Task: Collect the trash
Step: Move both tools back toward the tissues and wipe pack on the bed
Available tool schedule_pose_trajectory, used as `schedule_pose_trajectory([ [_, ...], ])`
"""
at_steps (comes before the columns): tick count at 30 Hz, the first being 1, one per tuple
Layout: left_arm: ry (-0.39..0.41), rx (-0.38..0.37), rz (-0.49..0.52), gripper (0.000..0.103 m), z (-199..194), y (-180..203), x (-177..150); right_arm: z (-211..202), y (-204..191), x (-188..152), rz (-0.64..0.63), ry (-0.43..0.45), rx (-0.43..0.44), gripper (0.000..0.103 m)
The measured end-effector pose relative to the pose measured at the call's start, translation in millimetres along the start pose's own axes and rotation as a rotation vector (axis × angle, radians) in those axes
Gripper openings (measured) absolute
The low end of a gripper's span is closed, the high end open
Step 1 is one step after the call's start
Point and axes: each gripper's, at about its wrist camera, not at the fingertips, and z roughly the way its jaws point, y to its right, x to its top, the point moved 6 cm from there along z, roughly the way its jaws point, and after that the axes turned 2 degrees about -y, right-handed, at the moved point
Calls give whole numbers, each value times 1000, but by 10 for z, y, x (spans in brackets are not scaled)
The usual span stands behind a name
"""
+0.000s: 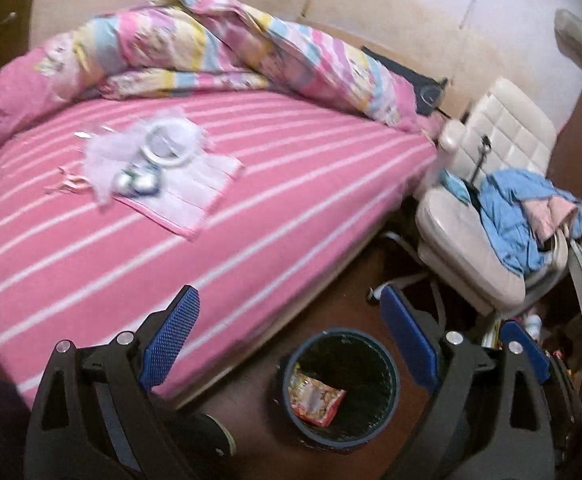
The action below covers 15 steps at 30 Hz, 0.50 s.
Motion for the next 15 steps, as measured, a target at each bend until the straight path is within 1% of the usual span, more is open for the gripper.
schedule_pose_trajectory([
  [7,58,68,-52,89,-443,-419,171,-118,-502,222,-66,45,64,80],
  [15,113,133,-115,89,-753,-846,313,-137,-959,417,-130,74,122,80],
])
